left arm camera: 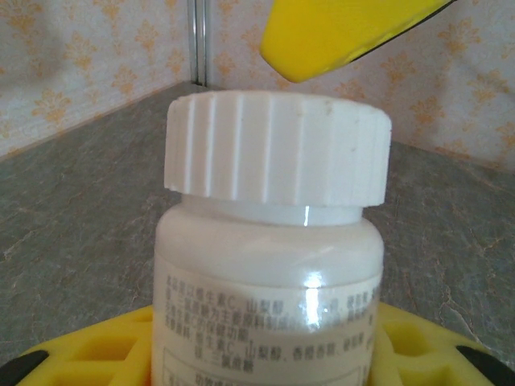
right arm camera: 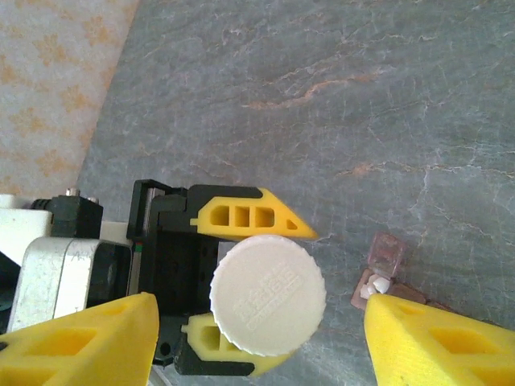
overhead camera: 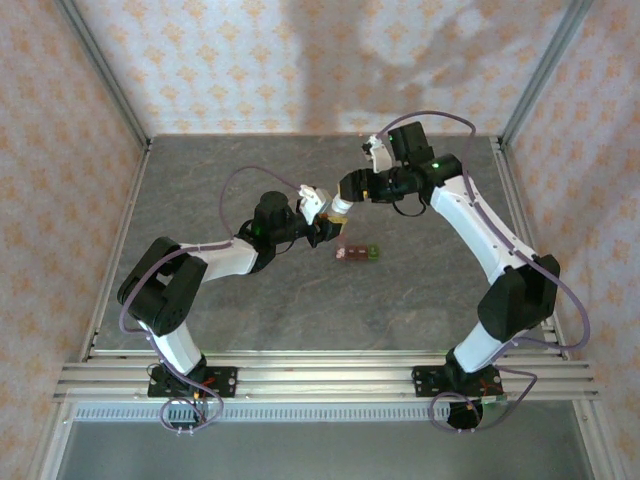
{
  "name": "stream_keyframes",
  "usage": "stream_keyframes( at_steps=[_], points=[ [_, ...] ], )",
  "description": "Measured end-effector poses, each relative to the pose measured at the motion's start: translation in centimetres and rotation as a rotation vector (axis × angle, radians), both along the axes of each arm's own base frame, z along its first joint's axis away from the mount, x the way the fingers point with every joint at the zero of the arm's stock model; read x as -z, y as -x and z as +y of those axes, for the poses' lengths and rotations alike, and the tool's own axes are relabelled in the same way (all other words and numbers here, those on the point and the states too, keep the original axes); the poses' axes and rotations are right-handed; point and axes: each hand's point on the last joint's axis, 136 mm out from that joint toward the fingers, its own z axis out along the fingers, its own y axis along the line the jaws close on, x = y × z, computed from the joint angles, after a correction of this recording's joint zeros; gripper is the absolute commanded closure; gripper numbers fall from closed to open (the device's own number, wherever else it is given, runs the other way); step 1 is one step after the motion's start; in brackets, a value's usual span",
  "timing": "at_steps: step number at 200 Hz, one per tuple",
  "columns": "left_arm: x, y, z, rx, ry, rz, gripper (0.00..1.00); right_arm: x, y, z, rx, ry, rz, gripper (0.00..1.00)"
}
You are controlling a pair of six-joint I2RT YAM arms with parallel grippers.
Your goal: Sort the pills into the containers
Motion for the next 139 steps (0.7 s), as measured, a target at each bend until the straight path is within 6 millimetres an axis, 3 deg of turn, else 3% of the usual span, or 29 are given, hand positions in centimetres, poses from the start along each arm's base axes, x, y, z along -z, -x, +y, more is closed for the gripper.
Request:
stream_keyframes(
  at_steps=[55, 95, 139],
  points=[
    [0.0, 0.0, 0.0, 0.000, 0.000, 0.000, 1.00, 1.9, -0.3, 0.4, -0.026, 0.015, 0.041, 0.44],
    [0.4, 0.1, 0.1, 0.000, -0.009, 0.017, 1.00, 2.4, -0.2, 0.8, -0.041, 0.001, 0.064, 0.63],
    [0.5, 0.0, 0.2, -0.005, -0.012, 0.021, 1.00, 2.5, -0.3, 1.0, -0.016, -0.017, 0.086, 0.66]
  ],
)
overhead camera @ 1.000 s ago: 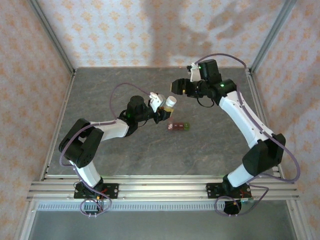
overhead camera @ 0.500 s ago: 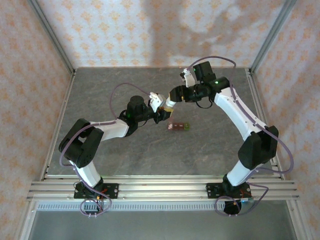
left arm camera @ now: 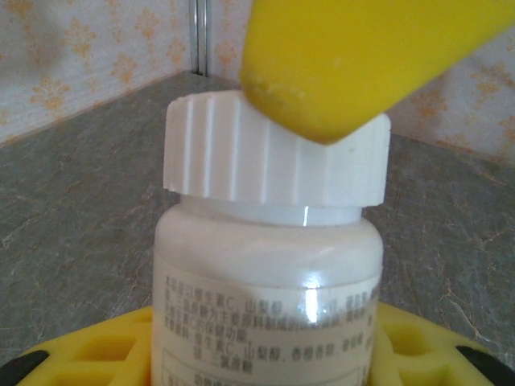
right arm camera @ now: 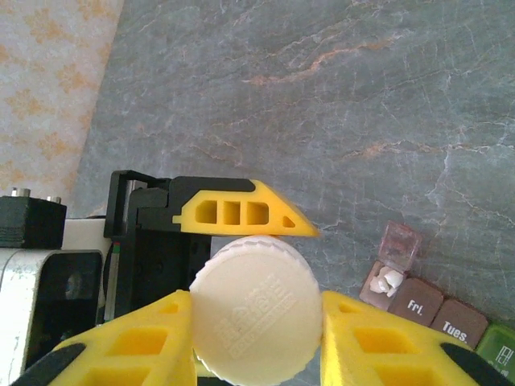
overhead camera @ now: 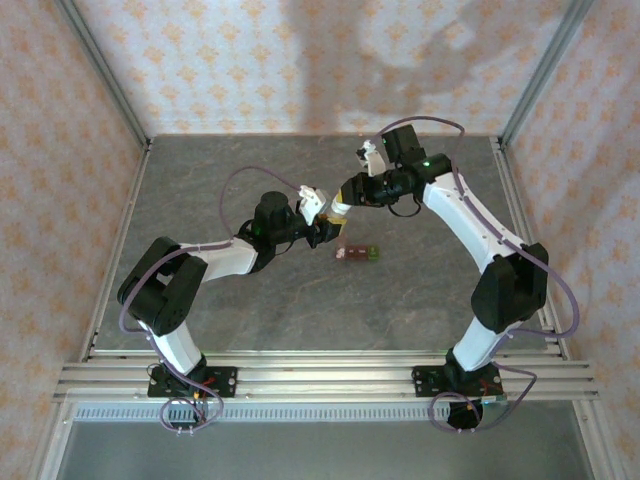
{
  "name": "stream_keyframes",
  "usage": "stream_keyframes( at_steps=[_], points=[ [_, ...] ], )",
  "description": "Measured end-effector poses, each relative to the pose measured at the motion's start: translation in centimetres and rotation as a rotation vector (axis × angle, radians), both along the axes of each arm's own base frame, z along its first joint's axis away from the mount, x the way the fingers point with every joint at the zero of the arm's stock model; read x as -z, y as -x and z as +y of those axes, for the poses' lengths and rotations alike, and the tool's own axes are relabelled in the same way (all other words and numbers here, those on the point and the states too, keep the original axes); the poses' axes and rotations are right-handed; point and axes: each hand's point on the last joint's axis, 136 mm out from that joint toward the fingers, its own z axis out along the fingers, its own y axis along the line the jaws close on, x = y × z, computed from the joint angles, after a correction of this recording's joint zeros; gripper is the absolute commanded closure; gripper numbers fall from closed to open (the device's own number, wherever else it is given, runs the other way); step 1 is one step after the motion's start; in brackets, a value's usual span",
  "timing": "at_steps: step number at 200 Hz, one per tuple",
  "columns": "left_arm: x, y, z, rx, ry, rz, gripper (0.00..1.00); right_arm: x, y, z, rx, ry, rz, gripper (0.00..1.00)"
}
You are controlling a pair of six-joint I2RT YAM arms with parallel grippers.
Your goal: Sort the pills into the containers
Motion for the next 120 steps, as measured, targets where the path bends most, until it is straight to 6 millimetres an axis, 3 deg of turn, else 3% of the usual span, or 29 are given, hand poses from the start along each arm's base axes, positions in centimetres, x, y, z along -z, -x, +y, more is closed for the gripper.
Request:
stream_keyframes(
  at_steps=[35, 80, 120],
  points=[
    [1.2, -0.2, 0.6, -0.024, -0.028, 0.045, 1.00, 1.4, -0.4, 0.6, 0.130, -0.004, 0.048, 0.71],
    [2.0, -0.3, 1.1, -0.047, -0.048, 0.073, 1.00, 2.0, -0.4, 0.8, 0.425, -0.026, 0.074, 0.70],
    [1.8, -0.7, 1.3, -0.065, -0.046, 0.059, 1.00, 1.4, -0.9, 0.7, 0.530, -0.072, 0.110, 0.57]
  ],
)
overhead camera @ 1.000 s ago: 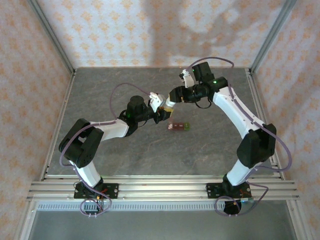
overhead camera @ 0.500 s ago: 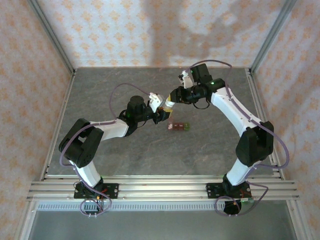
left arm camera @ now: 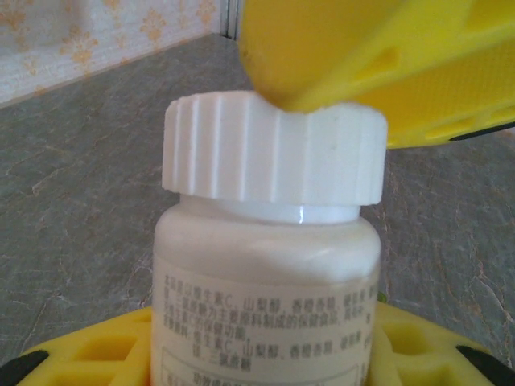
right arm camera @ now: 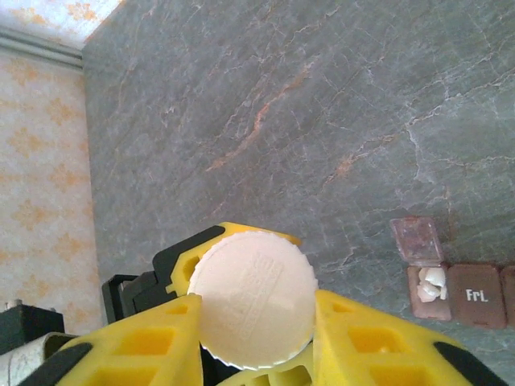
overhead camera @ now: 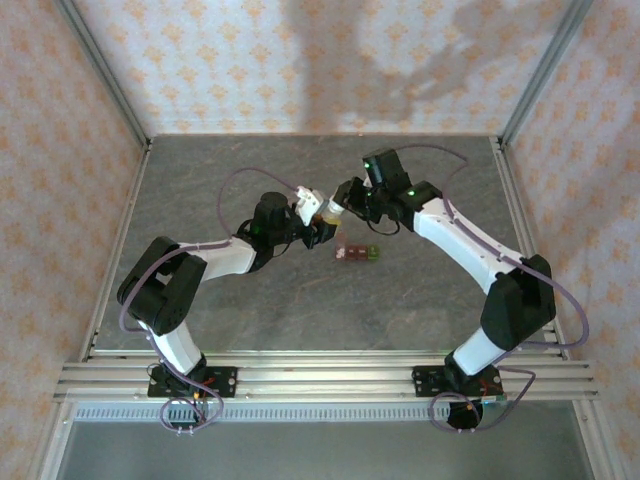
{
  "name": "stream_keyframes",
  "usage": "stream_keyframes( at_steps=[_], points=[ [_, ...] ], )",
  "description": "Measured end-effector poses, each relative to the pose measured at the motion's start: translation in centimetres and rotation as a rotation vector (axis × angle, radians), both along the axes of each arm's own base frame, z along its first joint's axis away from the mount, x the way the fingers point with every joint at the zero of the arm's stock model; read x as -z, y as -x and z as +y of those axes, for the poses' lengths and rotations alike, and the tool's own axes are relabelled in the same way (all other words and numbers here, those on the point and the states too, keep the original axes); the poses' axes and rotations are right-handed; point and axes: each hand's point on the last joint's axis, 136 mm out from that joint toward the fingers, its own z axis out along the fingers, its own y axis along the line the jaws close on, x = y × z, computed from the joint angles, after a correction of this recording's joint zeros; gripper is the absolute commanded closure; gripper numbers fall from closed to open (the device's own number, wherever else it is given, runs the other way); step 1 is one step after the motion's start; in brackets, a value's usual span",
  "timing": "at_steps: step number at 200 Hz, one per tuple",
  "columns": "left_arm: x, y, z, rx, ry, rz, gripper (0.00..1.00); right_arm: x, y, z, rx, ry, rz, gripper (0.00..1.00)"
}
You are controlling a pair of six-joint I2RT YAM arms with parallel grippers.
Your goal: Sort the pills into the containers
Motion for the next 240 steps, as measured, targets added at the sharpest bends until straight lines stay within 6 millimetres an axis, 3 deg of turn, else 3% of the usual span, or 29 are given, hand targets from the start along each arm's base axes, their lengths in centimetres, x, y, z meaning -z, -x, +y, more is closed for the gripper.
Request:
stream_keyframes(
  at_steps=[22, 75, 101, 124, 159, 240],
  points=[
    [-1.1, -0.1, -0.4, 0.010, 0.022, -0.041, 1.00, -1.3, -0.3, -0.7, 0.020, -0.017, -0.023, 0.47],
    [-2.3, 0.3, -1.2, 0.046, 0.051, -0.082, 1.00, -6.6, -0.5, -5.9, 0.038, 0.008, -0.168, 0.22],
    [-2.4, 0.4, -1.3, 0.053, 0.055, -0.085, 1.00, -7.4, -0.5, -5.6, -0.105, 0.081, -0.216, 0.20],
    [-2.4, 0.5, -1.4, 0.062, 0.057, -0.084, 1.00, -7.0, -0.3, -4.5, -0.248, 0.128, -0.228, 0.21],
    [-2.4, 0.7, -1.5, 0.071, 0.059, -0.083, 1.00, -4.8, 0.4, -3.4, -0.391, 0.154, -0.180, 0.22],
    [-2.6, 0.6, -1.5, 0.071, 0.061, -0.086, 1.00, -1.8, 1.3, -1.3, -0.517, 0.166, -0.112, 0.28]
  ],
)
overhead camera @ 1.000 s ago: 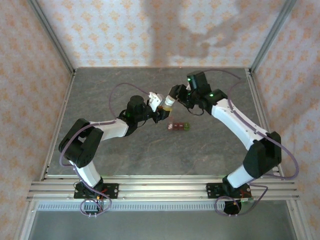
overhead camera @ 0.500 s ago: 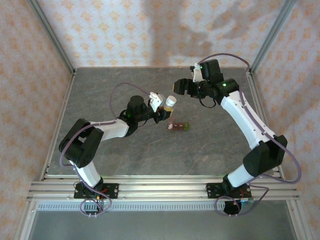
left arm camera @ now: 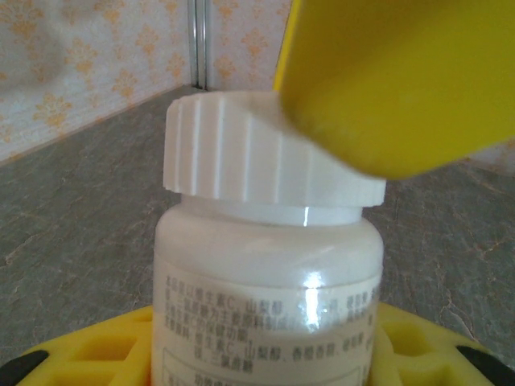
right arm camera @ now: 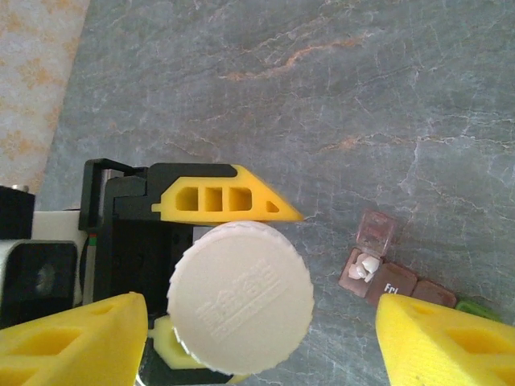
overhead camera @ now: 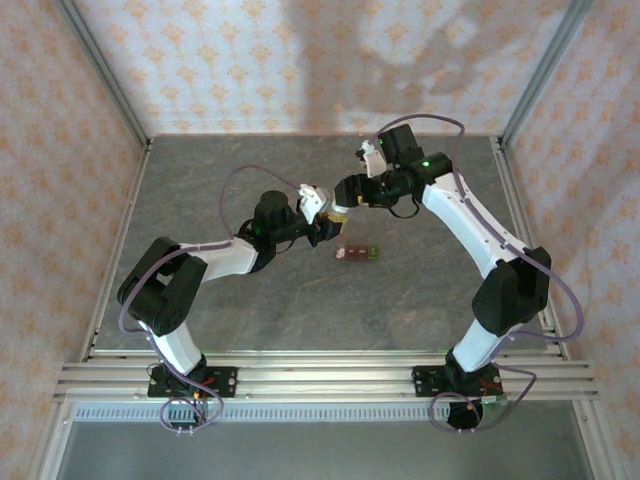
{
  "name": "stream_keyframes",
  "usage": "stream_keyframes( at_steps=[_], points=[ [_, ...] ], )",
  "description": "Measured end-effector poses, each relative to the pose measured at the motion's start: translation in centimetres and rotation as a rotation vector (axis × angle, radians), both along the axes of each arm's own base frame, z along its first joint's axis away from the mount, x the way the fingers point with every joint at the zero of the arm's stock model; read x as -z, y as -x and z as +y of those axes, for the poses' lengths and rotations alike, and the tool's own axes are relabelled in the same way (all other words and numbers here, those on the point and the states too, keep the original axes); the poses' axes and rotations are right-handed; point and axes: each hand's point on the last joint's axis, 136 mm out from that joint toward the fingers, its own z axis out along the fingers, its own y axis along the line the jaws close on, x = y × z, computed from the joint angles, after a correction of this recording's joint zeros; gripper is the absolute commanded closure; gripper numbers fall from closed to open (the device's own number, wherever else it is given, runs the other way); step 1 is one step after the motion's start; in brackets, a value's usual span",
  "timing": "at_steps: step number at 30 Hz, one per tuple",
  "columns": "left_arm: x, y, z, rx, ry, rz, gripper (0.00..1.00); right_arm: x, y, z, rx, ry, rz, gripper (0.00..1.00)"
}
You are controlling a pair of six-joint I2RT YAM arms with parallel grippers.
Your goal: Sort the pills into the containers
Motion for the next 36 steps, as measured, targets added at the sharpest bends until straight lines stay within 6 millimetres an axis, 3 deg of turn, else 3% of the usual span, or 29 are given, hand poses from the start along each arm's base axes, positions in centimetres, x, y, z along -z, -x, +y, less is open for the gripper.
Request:
stream_keyframes(
  at_steps=[8, 13, 19, 31, 36],
  points=[
    [-0.2, 0.0, 0.0, 0.000, 0.002, -0.004, 1.00, 0.1, -0.4, 0.3, -0.006, -0.002, 0.002, 0.40],
    [-0.3, 0.0, 0.0, 0.000, 0.003, -0.004, 1.00, -0.2, -0.4, 0.8, -0.021, -0.018, 0.003, 0.55],
    [-0.3, 0.0, 0.1, -0.002, 0.003, -0.001, 1.00, -0.2, -0.3, 1.0, -0.002, -0.038, 0.026, 0.65],
    [1.1, 0.2, 0.4, -0.010, -0.022, 0.060, 1.00, 1.2, -0.2, 1.3, 0.407, -0.113, 0.053, 0.65],
    [1.0, -0.1, 0.7, -0.023, -0.021, 0.052, 1.00, 1.1, -0.5, 1.4, 0.488, -0.132, 0.062, 0.51]
  ],
)
